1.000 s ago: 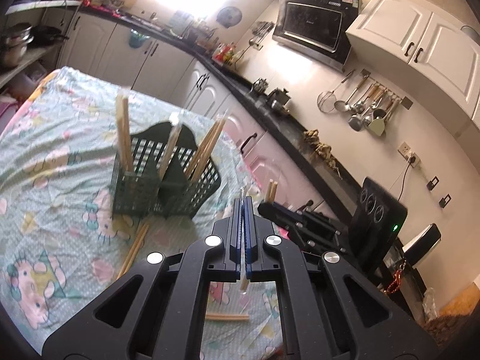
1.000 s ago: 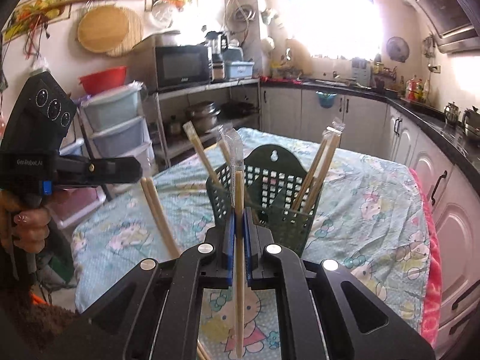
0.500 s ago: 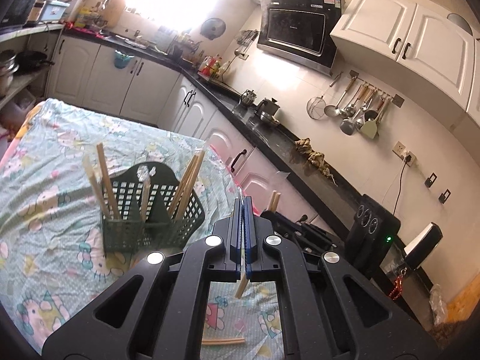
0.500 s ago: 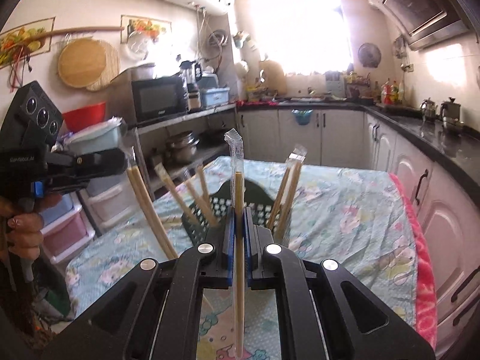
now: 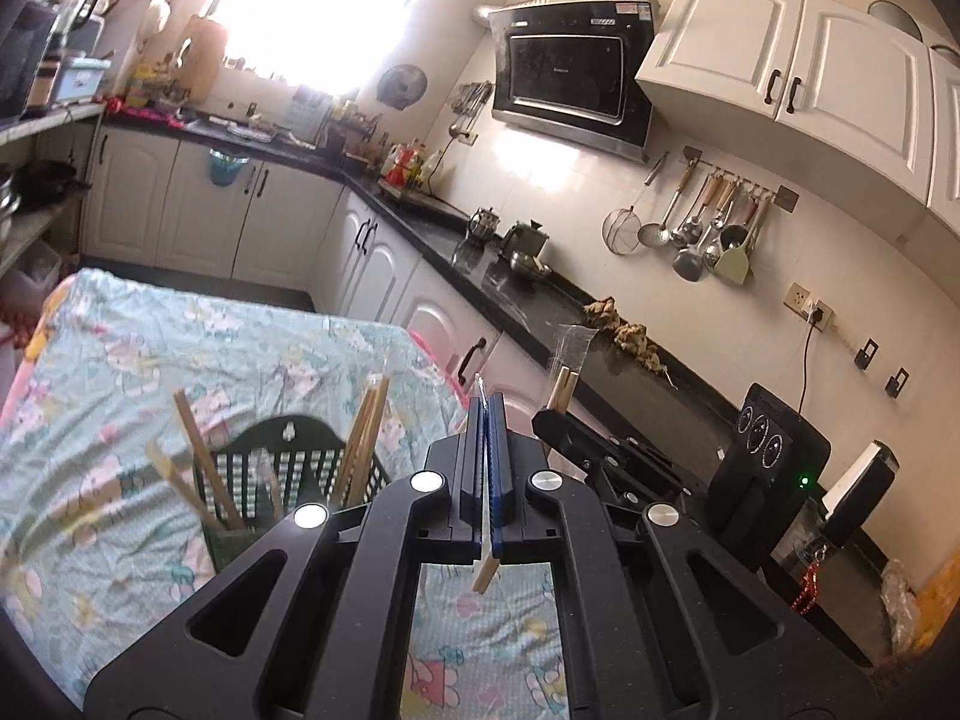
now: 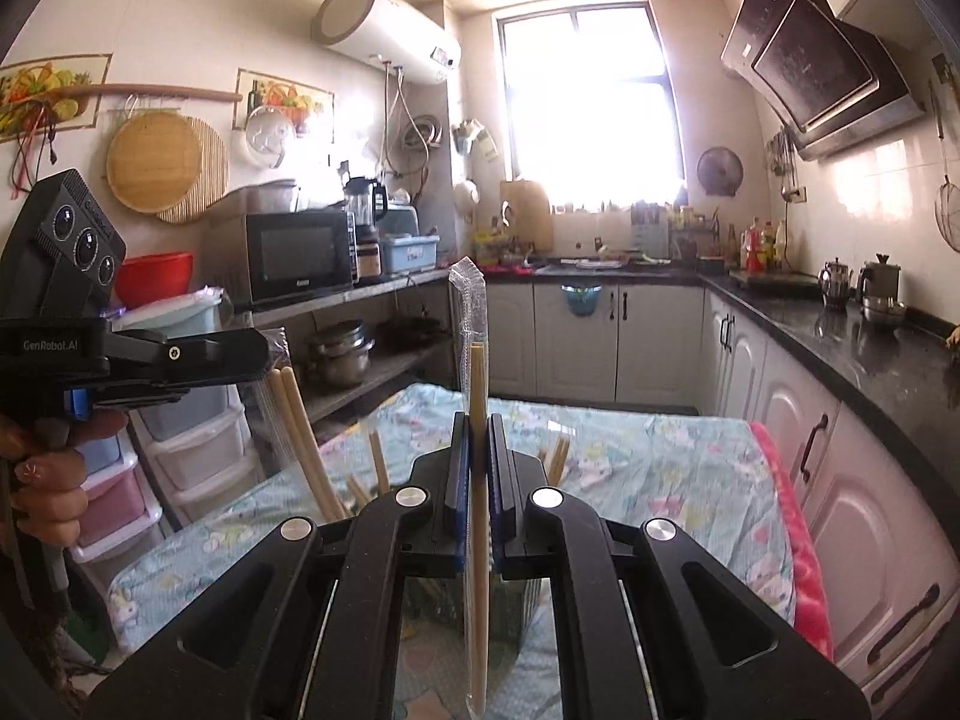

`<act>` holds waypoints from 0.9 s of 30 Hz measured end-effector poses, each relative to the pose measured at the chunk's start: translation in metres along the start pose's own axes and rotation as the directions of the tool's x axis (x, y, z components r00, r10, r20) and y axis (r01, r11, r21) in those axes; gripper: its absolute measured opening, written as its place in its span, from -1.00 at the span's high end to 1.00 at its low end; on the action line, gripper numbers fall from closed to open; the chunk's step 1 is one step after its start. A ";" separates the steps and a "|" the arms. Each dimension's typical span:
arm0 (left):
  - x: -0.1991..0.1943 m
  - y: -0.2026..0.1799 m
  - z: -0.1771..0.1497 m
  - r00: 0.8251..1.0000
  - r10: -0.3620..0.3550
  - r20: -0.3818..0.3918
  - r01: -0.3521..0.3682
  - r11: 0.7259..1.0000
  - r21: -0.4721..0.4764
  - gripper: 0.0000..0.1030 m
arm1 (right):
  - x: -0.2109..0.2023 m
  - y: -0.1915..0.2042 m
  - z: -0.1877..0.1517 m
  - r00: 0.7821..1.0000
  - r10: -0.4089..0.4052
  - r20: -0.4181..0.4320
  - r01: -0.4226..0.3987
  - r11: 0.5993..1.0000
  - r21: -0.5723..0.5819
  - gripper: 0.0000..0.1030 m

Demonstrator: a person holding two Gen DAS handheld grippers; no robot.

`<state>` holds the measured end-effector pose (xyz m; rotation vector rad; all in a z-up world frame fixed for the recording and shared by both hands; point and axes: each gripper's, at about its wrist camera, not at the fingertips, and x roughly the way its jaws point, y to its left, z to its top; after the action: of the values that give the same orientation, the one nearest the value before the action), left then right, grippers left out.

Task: Organize utensils
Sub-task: 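Lift the held chopsticks with both grippers toward the green caddy, then lower the chopsticks into the caddy and open both grippers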

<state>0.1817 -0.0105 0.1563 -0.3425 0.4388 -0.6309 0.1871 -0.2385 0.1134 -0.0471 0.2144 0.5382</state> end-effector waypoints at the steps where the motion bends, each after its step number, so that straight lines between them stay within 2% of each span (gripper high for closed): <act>1: 0.000 -0.001 0.002 1.000 0.002 0.006 -0.002 1.000 0.007 1.00 | 0.001 0.000 0.003 1.000 -0.001 0.008 0.001 1.000 -0.002 0.89; 13: 0.011 -0.015 0.038 0.998 -0.008 0.055 0.005 0.998 0.055 1.00 | 0.014 0.000 0.028 0.997 0.004 0.073 -0.005 1.000 0.013 0.89; 22: 0.015 -0.001 0.058 0.993 0.040 0.115 -0.045 0.998 0.044 1.00 | 0.035 0.000 0.037 0.996 0.005 0.084 -0.006 1.000 0.014 0.89; 27: 0.020 0.010 0.060 0.991 0.055 0.120 -0.060 0.998 0.037 1.00 | 0.048 -0.003 0.035 0.996 0.002 0.093 -0.004 1.000 0.022 0.89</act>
<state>0.2300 -0.0050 0.1976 -0.3261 0.3202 -0.5588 0.2358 -0.2134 0.1367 -0.0003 0.1299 0.5400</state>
